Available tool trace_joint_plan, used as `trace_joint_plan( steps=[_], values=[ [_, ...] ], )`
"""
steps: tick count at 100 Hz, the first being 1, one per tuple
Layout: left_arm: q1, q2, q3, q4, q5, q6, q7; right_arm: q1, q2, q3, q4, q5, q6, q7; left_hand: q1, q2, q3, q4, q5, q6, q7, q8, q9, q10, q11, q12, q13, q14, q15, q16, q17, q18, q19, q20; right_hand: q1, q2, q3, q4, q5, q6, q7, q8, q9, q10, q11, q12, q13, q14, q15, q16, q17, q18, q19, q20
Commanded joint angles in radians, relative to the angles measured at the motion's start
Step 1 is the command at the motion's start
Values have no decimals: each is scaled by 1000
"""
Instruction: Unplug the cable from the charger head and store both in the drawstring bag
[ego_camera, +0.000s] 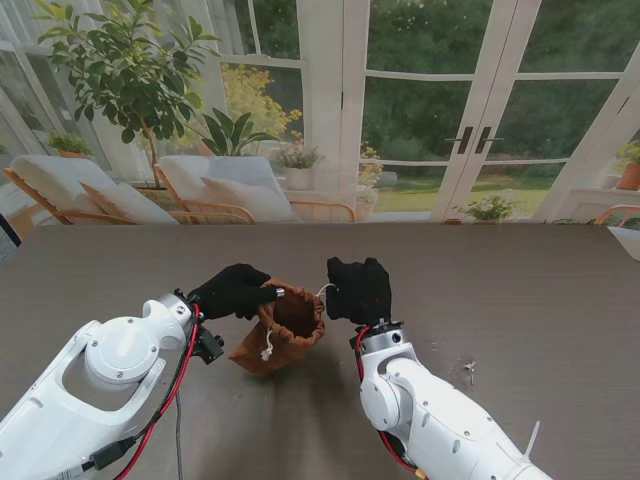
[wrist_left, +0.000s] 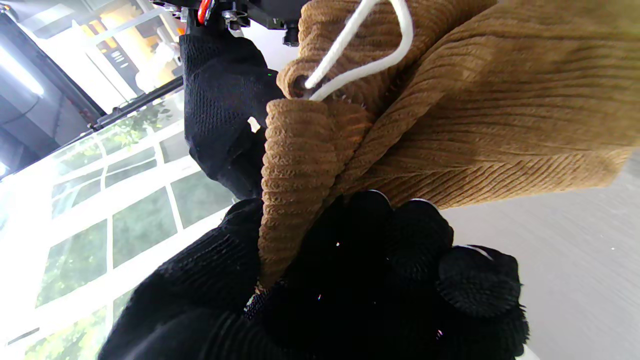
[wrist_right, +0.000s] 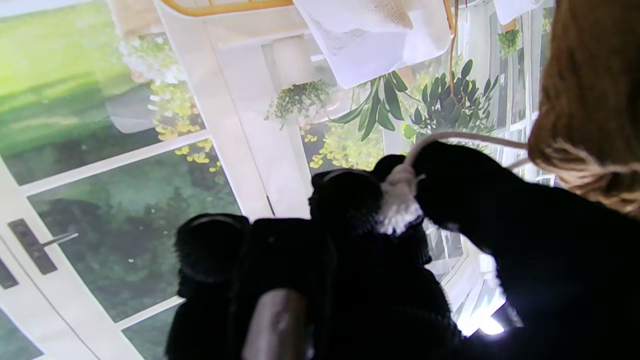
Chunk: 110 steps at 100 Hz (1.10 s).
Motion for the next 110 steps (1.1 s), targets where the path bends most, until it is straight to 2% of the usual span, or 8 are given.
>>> trace_joint_plan(
  steps=[1, 23, 39, 57, 71, 85, 93, 110],
  values=[
    [2, -6, 0, -9, -6, 3, -16, 6, 5, 0, -15, -10, 7, 17, 15, 39, 19, -27, -1, 1, 11, -1, 30, 6, 13, 7, 34, 26, 37, 16, 24, -34, 36, 10, 55, -28, 155, 23, -3, 186, 119, 54, 126, 48, 107, -15, -3, -188, 59, 22, 453, -38, 96, 43],
    [-2, -8, 7, -4, -14, 5, -12, 14, 7, 0, -12, -23, 15, 6, 23, 41, 8, -28, -6, 0, -5, -17, 17, 9, -11, -10, 14, 39, 6, 6, -5, -29, 9, 4, 52, -19, 155, 26, -26, 222, 176, 59, 126, 44, 134, -29, -3, -195, 68, 25, 456, -42, 116, 47],
    [-5, -11, 11, -2, -16, 10, -2, 26, 5, -6, 3, -37, 9, -34, 44, 39, -21, -30, -18, -7, -26, -56, -20, 15, -86, -80, -37, 60, -104, -29, -80, -19, -71, -23, 51, -21, 155, 30, -27, 216, 185, 55, 125, 34, 145, -33, -2, -209, 73, 29, 458, -58, 123, 49],
    [-5, -19, 13, 0, -15, 16, 30, 26, 16, 1, -16, -74, 2, -62, 57, 19, -45, -31, -28, -17, -88, -151, -63, 35, -220, -219, -112, 85, -277, -91, -186, -12, -167, -70, 51, -10, 155, 22, -40, 205, 187, 58, 124, 25, 146, -35, -2, -223, 76, 33, 459, -74, 124, 49],
    [-7, -23, 16, 5, -15, 14, 46, 18, 26, 16, -46, -95, -2, -68, 47, 10, -78, -23, -38, -22, -298, -330, -92, 45, -344, -354, -173, 87, -433, -160, -282, -22, -244, -145, 52, -7, 155, 19, -44, 201, 188, 59, 123, 22, 143, -38, -2, -226, 74, 34, 459, -78, 124, 49],
    [-6, -28, 16, 9, -16, 11, 66, 13, 33, 26, -65, -108, -6, -64, -49, 4, -9, -8, -60, -8, -532, -402, -131, 49, -461, -492, -240, 80, -600, -248, -375, -38, -335, -249, 55, -8, 155, 16, -44, 202, 188, 58, 123, 23, 141, -39, -2, -226, 74, 35, 459, -79, 124, 48],
    [-1, -29, 13, 7, -11, 11, 74, 11, 35, 30, -72, -110, -4, -60, -128, 16, 53, 33, -99, 6, -656, -470, -176, 52, -531, -565, -292, 76, -691, -296, -415, -46, -410, -302, 58, -9, 155, 17, -44, 202, 188, 58, 123, 23, 141, -39, -2, -226, 73, 35, 459, -79, 124, 48],
    [17, -33, 0, -1, -4, 14, 98, 7, 37, 37, -88, -113, 0, -50, -179, 5, 52, 36, -212, -4, -787, -595, -259, 54, -628, -696, -356, 72, -817, -367, -461, -57, -522, -352, 61, -10, 155, 17, -44, 202, 188, 58, 123, 23, 140, -39, -2, -226, 73, 36, 459, -79, 124, 48]
  ],
)
